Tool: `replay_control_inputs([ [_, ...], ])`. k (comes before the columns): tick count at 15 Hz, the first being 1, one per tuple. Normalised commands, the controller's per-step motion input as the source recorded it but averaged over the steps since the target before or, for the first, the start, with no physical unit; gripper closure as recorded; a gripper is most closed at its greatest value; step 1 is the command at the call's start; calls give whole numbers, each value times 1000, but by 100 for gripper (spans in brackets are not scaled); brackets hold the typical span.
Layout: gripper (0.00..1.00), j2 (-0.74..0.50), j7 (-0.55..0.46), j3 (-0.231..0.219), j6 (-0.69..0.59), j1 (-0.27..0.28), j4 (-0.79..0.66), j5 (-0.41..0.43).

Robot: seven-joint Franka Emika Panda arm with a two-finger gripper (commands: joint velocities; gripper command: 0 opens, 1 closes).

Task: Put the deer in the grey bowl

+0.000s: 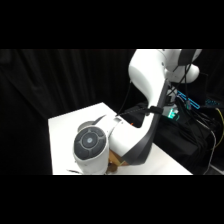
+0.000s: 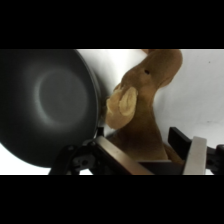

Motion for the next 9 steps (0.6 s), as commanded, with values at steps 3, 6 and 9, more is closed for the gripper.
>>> replay_control_inputs([
  [3, 0, 119, 67, -40, 26, 33, 152, -111],
  [6, 0, 108, 63, -40, 24, 32, 148, -105],
  [9, 26, 97, 61, -40, 25, 31, 145, -102],
])
